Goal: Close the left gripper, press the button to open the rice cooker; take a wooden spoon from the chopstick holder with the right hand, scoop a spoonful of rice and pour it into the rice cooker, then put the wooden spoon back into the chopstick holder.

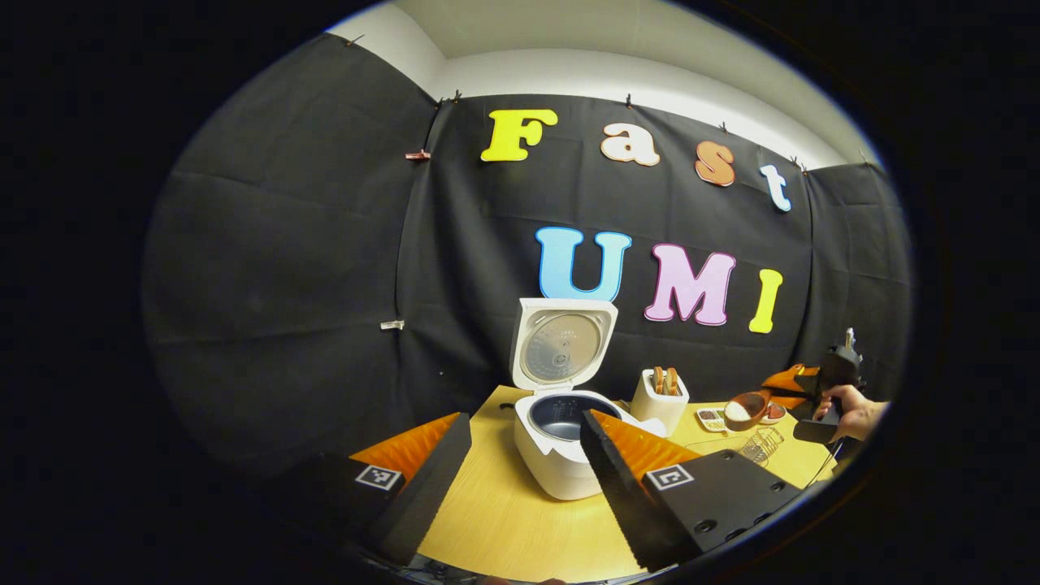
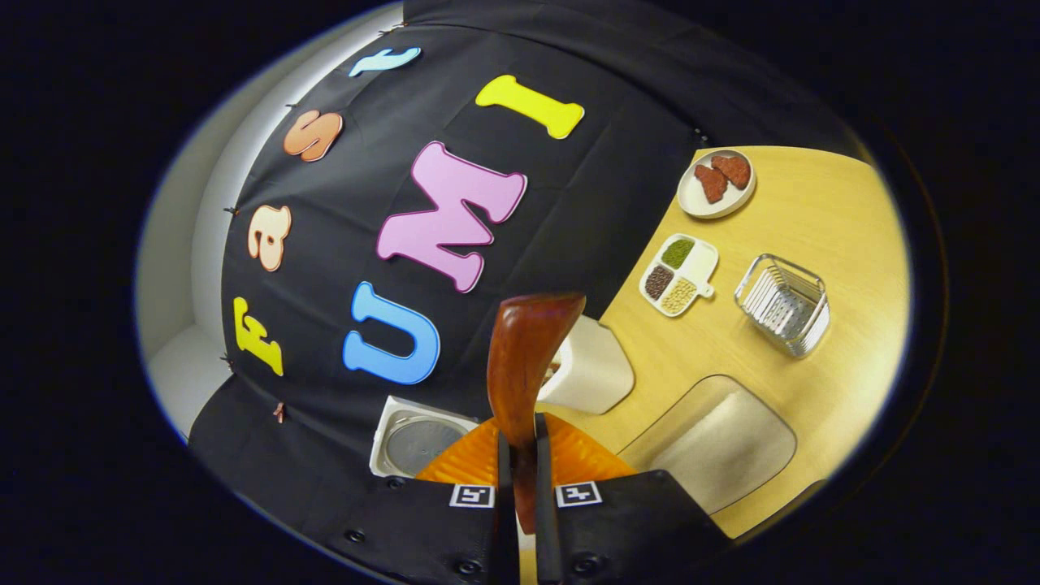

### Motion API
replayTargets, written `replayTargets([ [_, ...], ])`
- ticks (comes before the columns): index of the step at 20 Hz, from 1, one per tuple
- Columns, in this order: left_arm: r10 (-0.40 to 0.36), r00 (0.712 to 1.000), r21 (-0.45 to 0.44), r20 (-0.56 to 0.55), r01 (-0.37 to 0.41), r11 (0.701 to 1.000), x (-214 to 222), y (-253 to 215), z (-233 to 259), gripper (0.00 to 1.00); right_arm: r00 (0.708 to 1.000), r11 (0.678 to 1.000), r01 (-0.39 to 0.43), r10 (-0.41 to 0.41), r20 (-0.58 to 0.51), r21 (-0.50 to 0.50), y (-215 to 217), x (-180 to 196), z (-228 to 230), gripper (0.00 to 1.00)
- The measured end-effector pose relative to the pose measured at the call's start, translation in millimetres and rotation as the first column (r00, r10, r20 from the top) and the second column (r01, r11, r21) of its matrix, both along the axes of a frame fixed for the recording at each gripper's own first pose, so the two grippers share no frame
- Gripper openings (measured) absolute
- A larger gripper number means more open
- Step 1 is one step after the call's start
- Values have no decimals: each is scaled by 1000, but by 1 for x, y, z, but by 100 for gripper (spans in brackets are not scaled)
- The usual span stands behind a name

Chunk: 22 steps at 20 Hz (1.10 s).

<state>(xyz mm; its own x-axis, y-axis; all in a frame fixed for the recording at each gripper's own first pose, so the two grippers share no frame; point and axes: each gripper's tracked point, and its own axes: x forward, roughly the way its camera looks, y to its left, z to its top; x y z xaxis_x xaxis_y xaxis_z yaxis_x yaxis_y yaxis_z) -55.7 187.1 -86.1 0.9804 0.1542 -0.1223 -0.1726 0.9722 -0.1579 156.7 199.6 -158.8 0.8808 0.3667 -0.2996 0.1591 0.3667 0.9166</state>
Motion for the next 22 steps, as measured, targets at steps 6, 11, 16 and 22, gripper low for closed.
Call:
replayTargets([
  [6, 41, 999, -3, 24, -41, 999, -6, 18, 3, 93, 995, 997, -79, 80, 54, -15, 92, 29, 46, 12],
  [11, 36, 998, 24, 49, -37, 999, -4, 25, 10, 93, 986, 988, -152, 152, 74, -11, 181, 53, 49, 12],
  [16, 25, 999, -11, 36, -25, 1000, 0, 28, 0, 93, 975, 973, -221, 223, 22, -65, 257, 71, -9, 13],
  [22, 38, 999, -20, -3, -38, 999, 8, 51, -20, 93, 973, 950, -228, 227, -31, -213, 274, 95, -55, 12],
])
